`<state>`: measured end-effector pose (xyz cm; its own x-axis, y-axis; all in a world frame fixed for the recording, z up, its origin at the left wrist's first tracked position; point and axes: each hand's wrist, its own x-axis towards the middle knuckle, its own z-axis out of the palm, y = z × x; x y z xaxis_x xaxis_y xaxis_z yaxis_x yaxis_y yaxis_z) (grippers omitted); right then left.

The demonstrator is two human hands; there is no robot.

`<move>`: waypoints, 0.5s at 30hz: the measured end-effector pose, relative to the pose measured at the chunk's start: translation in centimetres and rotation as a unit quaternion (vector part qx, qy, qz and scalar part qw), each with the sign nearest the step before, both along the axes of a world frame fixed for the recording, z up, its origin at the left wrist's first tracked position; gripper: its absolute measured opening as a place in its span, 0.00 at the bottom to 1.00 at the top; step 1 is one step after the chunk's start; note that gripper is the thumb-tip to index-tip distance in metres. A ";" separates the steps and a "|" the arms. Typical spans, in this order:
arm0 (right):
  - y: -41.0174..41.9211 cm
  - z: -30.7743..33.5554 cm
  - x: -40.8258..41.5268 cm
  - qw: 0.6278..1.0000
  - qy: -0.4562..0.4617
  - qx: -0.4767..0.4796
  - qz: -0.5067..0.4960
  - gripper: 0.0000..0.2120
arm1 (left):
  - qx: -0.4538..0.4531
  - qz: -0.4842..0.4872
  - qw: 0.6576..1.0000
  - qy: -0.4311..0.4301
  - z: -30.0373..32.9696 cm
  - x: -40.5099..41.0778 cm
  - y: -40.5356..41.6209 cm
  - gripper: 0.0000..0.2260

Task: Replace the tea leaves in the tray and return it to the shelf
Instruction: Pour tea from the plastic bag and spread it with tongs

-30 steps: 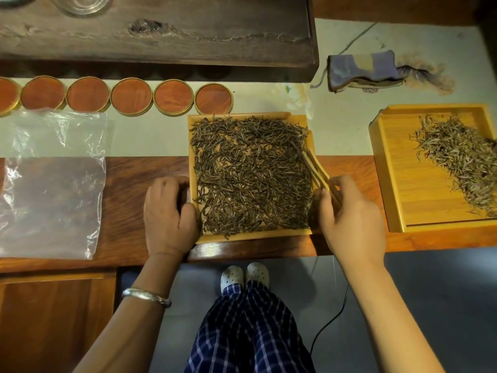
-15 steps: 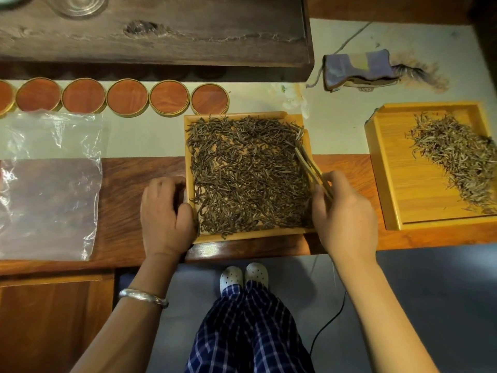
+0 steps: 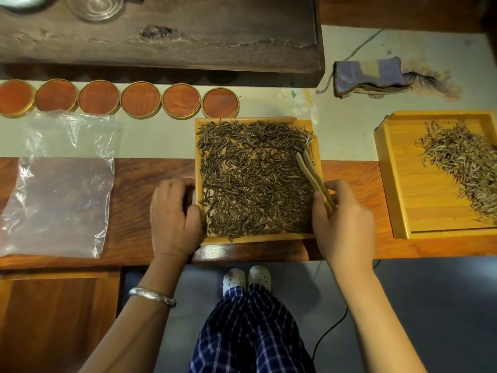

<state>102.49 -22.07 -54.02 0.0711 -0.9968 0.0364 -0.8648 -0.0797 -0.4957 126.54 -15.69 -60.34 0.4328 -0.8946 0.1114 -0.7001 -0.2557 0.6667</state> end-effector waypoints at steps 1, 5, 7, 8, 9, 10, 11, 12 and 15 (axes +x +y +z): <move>0.0 0.0 0.1 1.000 0.001 0.004 0.002 0.08 | -0.002 0.000 1.000 -0.001 0.0 0.0 0.0 0.08; 0.8 0.3 -0.1 1.000 -0.011 -0.003 0.008 0.07 | -0.004 -0.003 1.000 -0.006 0.0 0.0 0.0 0.08; 1.5 0.6 0.0 0.999 -0.028 -0.011 0.020 0.08 | 0.001 -0.001 1.000 -0.008 0.0 0.0 0.0 0.07; 1.9 0.7 0.2 0.999 -0.033 -0.010 0.030 0.08 | 0.002 -0.001 1.000 -0.009 0.0 0.0 0.0 0.07; 2.3 0.8 0.4 0.998 -0.036 -0.006 0.042 0.07 | 0.001 -0.001 1.000 -0.009 0.0 0.0 0.0 0.08; 2.6 0.9 0.6 0.998 -0.039 -0.002 0.054 0.07 | 0.000 -0.002 1.000 -0.010 -0.1 0.0 -0.1 0.08; 2.9 0.8 0.8 0.997 -0.044 0.004 0.063 0.07 | -0.002 -0.004 1.000 -0.012 -0.1 0.0 0.0 0.09; 3.2 0.7 1.0 0.997 -0.049 0.010 0.067 0.06 | -0.003 -0.005 1.000 -0.014 -0.1 0.0 0.0 0.10; 3.3 0.4 0.9 0.997 -0.046 0.017 0.061 0.05 | -0.001 -0.004 1.000 -0.015 -0.2 0.1 0.0 0.12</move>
<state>103.38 -18.73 -53.61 0.1892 -0.9818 0.0144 -0.8005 -0.1627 -0.5768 126.66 -15.66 -60.54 0.4216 -0.8979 0.1263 -0.7219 -0.2481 0.6461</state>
